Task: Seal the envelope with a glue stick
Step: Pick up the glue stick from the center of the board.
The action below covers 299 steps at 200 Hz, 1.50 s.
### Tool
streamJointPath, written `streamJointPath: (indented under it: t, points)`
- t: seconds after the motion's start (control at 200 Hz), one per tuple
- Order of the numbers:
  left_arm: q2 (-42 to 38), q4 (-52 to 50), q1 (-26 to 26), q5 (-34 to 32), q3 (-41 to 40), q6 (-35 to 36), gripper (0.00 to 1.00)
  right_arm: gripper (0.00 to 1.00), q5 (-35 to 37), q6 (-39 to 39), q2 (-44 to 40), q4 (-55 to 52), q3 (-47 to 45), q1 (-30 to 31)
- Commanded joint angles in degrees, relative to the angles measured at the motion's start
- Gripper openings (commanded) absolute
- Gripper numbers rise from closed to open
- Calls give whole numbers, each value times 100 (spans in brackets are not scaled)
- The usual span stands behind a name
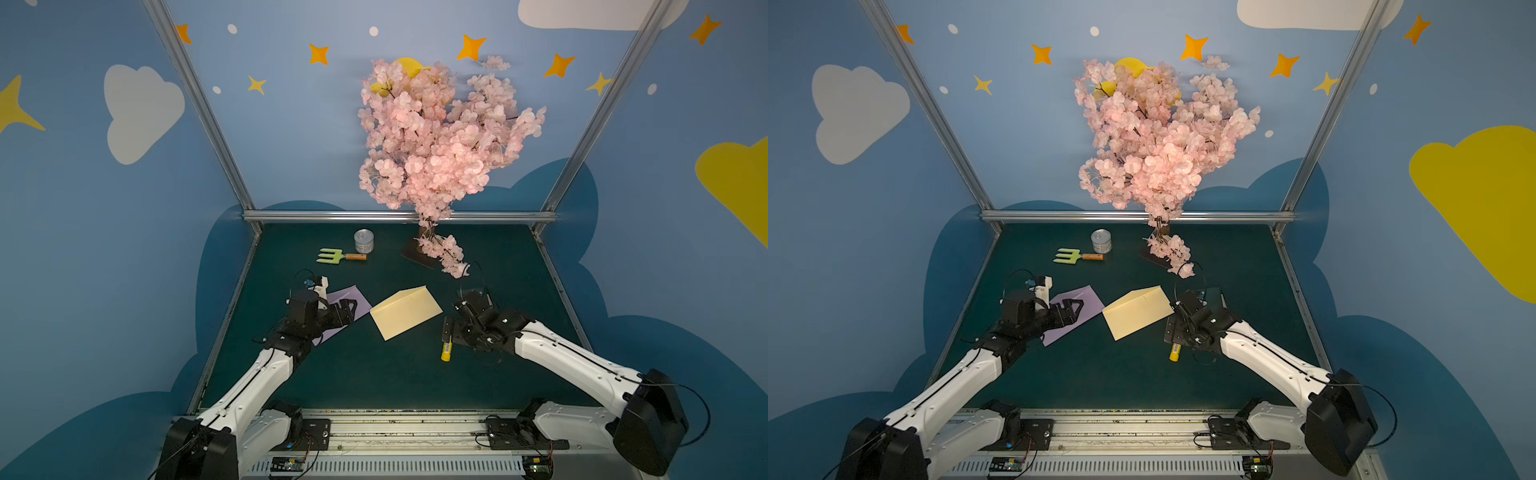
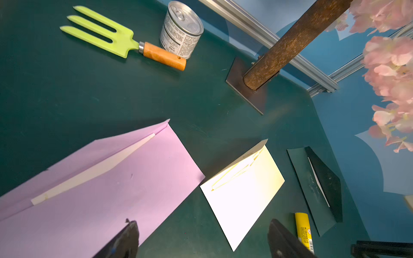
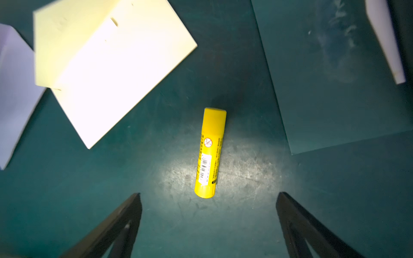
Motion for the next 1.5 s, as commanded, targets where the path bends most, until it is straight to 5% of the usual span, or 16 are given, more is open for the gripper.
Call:
streamJointPath:
  t: [0.0,0.215,0.706,1.101,1.337,1.492]
  points:
    - [-53,177,-92,168,-176,-269,90,95,129,359,524,-331,224,114]
    - [-19,351,-328,142,-307,-460,90,90,-294,-112,1775,-654,853,193]
    - [119,399,-425,194,-267,-538,91,61,-567,-596,2582,-117,835,199]
    - [260,273,-432,280,-105,-537,91,22,-703,-1274,2718,-339,1089,318]
    - [432,26,-431,493,78,-519,92,13,-1186,-2231,2483,32,1005,389]
    - [744,-529,-427,1330,458,-264,93,13,-1527,-3027,2322,318,1082,505]
